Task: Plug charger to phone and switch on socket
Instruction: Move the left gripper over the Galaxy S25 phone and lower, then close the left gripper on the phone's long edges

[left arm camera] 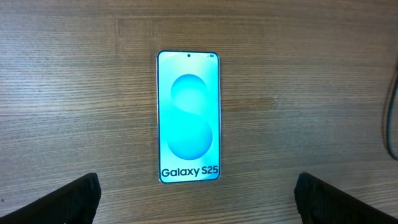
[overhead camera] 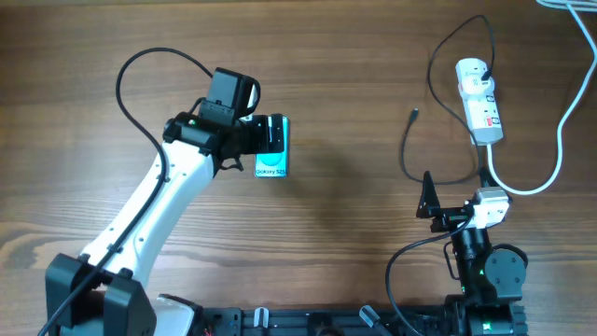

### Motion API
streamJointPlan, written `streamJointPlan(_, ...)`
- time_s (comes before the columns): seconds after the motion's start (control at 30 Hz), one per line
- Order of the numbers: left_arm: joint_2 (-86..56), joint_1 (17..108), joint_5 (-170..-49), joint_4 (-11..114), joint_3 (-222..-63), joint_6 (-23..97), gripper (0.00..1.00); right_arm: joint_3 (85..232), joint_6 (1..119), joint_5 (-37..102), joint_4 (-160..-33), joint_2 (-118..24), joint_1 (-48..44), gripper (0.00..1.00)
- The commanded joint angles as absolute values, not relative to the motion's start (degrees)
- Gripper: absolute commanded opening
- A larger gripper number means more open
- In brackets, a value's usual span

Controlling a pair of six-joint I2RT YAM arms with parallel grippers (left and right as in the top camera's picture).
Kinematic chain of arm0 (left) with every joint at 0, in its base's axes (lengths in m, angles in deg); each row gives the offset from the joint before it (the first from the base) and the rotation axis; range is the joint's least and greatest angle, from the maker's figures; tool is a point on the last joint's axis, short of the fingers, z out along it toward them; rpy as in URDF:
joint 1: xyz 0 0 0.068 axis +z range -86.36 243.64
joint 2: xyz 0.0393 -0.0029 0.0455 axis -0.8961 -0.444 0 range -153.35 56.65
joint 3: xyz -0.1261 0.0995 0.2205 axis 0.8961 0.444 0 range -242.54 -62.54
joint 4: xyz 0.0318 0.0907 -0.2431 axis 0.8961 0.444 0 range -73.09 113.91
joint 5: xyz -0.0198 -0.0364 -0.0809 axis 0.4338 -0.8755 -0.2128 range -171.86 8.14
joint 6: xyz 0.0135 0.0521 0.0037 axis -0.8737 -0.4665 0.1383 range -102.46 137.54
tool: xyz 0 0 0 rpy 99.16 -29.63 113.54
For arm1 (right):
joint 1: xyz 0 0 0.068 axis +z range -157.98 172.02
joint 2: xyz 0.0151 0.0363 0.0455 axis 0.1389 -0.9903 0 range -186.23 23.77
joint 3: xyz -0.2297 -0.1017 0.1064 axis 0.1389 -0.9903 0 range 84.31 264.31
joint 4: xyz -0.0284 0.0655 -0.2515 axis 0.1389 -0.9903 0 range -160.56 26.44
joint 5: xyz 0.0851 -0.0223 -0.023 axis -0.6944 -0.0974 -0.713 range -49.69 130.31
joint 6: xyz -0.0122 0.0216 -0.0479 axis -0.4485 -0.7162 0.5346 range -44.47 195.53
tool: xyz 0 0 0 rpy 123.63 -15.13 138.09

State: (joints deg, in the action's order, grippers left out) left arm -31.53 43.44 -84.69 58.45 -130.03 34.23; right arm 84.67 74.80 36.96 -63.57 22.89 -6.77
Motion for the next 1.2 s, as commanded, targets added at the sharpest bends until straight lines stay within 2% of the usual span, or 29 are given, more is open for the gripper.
streamJointPlan(0.0,-33.17,43.17,-83.91,57.60,-131.23,34.75,1.00,84.60,75.47,37.75,-63.44,23.56,-6.71,1.00)
streamJointPlan(0.4,-41.36,43.11,-83.91,53.91,-131.23,34.38,1.00,84.60,75.47,37.75,-63.44,23.56,-6.71,1.00)
streamJointPlan(0.57,-46.22,41.54,-82.79,51.28,-131.23,26.78,1.00,84.60,75.47,37.75,-63.44,23.56,-6.71,1.00)
streamJointPlan(0.7,-49.60,40.66,-78.33,50.04,-131.23,26.49,1.00,84.60,75.47,37.75,-63.44,23.56,-6.71,1.00)
streamJointPlan(1.17,-57.14,40.60,-83.60,48.03,-131.12,26.56,1.00,84.60,75.47,37.75,-63.44,23.56,-6.71,1.00)
